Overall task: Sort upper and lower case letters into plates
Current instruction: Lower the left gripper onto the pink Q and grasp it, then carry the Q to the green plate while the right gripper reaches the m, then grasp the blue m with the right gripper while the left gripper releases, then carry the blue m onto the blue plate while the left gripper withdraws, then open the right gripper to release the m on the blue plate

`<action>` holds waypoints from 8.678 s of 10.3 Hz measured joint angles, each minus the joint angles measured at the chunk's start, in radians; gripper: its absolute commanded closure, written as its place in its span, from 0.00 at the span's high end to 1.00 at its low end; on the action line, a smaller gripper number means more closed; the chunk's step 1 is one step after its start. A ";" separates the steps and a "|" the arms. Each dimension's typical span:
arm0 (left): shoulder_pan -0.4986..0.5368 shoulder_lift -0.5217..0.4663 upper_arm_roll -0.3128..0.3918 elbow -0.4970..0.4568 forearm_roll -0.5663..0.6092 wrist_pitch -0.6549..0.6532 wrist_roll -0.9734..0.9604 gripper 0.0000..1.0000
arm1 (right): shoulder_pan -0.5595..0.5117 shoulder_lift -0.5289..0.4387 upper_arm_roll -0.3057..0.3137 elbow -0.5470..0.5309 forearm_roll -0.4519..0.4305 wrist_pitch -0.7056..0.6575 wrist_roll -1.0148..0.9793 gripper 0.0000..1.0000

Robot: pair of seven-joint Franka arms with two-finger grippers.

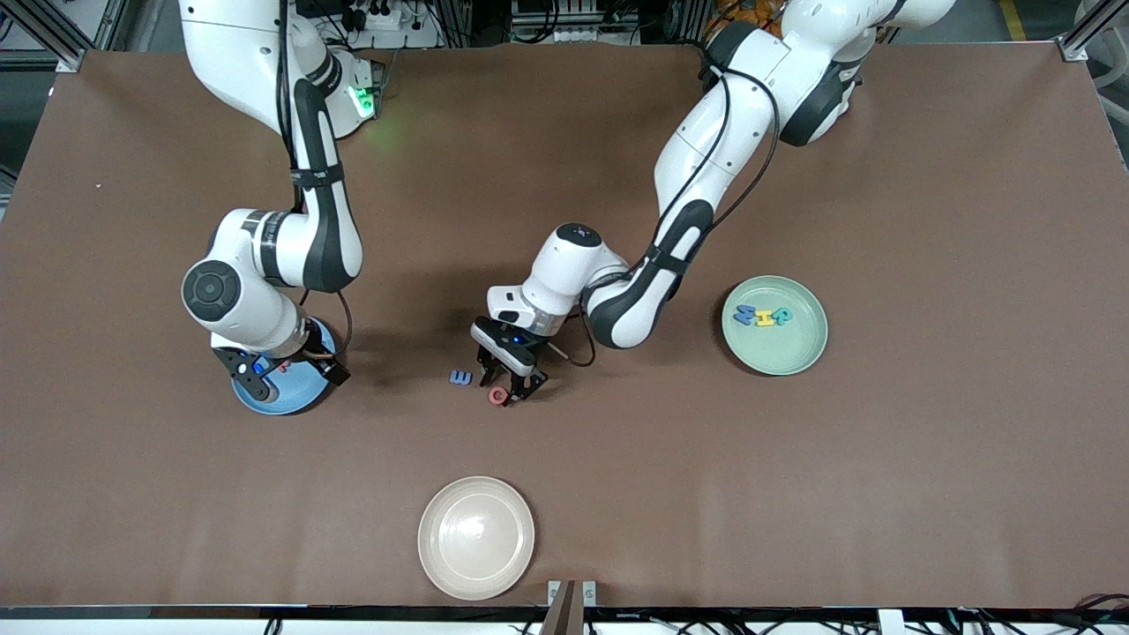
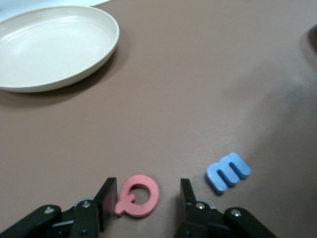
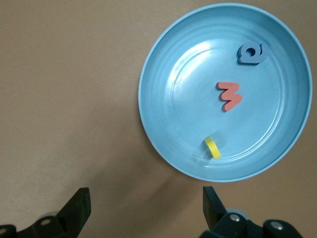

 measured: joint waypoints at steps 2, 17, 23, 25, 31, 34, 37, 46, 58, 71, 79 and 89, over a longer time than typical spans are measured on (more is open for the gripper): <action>-0.006 0.004 0.007 0.001 0.000 -0.001 -0.005 0.60 | 0.000 0.000 0.001 0.000 0.000 -0.001 0.000 1.00; -0.004 -0.035 0.065 0.001 -0.001 -0.073 -0.006 0.00 | 0.001 0.000 0.002 0.008 0.000 -0.002 0.001 1.00; 0.281 -0.317 -0.364 -0.273 -0.005 -0.603 0.059 0.00 | 0.000 0.002 0.057 0.062 0.001 -0.002 0.143 1.00; 0.563 -0.395 -0.655 -0.407 -0.006 -0.816 0.067 0.00 | -0.011 0.006 0.092 0.081 0.008 -0.002 0.263 1.00; 1.300 -0.430 -1.159 -0.767 0.005 -1.143 0.099 0.00 | -0.020 0.118 0.242 0.213 0.026 0.012 0.610 1.00; 1.486 -0.432 -1.187 -0.925 0.026 -1.077 0.091 0.00 | -0.026 0.150 0.245 0.219 0.137 0.071 0.641 1.00; 1.597 -0.431 -1.172 -1.087 0.085 -0.956 0.057 0.00 | -0.030 0.171 0.275 0.220 0.154 0.113 0.716 1.00; 1.628 -0.422 -1.048 -1.136 0.333 -0.758 0.051 1.00 | -0.033 0.287 0.312 0.323 0.155 0.141 0.859 1.00; 1.425 -0.608 -0.898 -0.915 0.000 -0.850 0.365 1.00 | -0.035 0.289 0.305 0.332 0.140 0.139 0.859 0.00; 0.803 -1.081 -0.161 -0.542 -0.755 -1.368 0.615 1.00 | -0.001 0.278 0.111 0.351 -0.184 -0.197 0.657 0.00; 0.790 -1.197 -0.106 -0.539 -0.839 -1.461 0.615 1.00 | 0.124 0.277 -0.216 0.201 -0.186 -0.283 0.185 0.99; 0.774 -1.205 -0.114 -0.541 -0.839 -1.463 0.615 1.00 | -0.037 0.276 -0.320 0.236 0.112 -0.272 -0.430 1.00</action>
